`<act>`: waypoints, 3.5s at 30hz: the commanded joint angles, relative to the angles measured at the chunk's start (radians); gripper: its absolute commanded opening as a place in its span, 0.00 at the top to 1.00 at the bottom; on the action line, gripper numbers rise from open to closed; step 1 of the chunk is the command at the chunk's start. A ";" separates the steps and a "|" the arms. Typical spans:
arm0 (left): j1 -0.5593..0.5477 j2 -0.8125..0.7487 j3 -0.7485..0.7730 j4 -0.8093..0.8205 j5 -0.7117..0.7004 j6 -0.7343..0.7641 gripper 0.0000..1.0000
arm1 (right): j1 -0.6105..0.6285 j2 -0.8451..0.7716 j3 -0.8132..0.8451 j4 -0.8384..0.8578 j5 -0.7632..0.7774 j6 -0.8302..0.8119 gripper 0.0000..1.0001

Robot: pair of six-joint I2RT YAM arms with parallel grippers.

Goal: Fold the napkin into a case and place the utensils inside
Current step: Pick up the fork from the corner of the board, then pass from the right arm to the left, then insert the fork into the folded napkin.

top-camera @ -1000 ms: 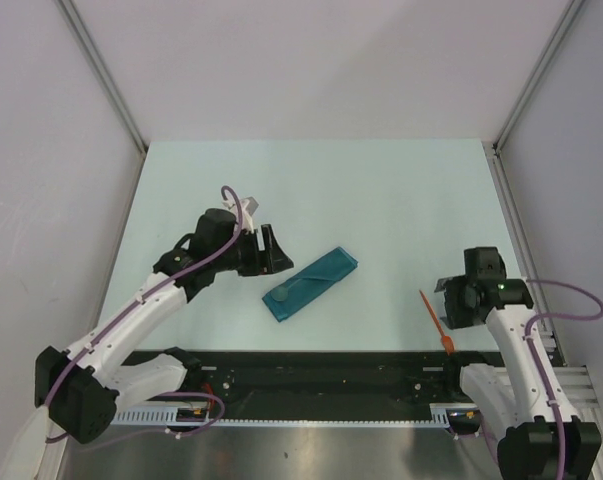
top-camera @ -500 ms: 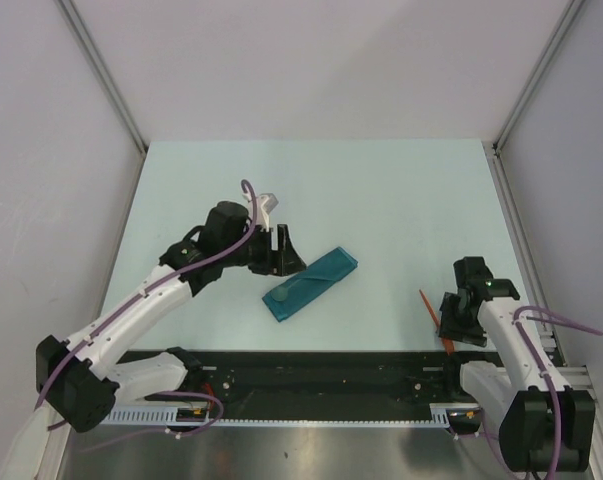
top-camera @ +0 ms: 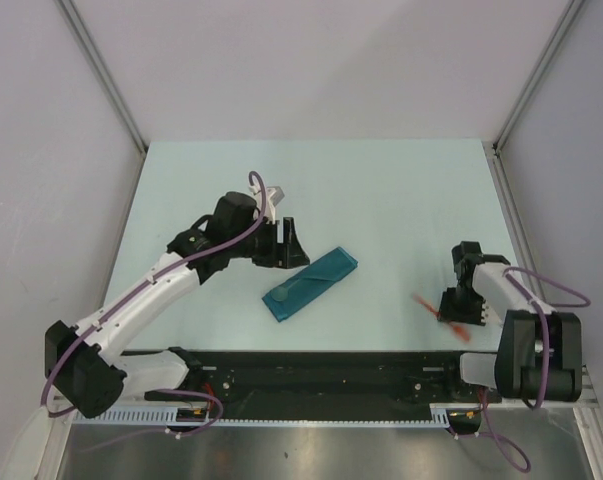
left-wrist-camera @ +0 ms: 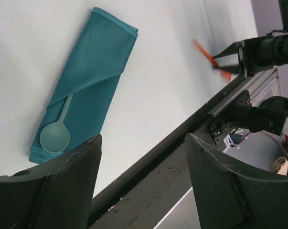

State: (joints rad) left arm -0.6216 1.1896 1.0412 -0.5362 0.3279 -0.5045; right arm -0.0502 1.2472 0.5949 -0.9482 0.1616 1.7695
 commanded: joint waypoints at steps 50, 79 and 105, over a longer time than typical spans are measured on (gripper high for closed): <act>-0.065 -0.443 -0.337 0.472 0.217 0.938 0.25 | 0.596 0.051 0.255 0.853 -1.556 -1.236 1.00; -0.260 -0.320 -0.141 0.099 0.287 1.112 1.00 | 0.620 0.066 0.393 0.570 -1.323 -1.360 0.64; 0.121 -0.326 -0.544 0.058 0.206 -0.457 0.99 | 0.228 0.159 0.338 0.644 -0.556 -1.354 0.42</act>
State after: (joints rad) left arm -0.5755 0.9276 0.5686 -0.4995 0.4805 -0.7254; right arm 0.1478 1.3643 0.9352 -0.3611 -0.4374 0.4324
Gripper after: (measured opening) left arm 0.011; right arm 0.579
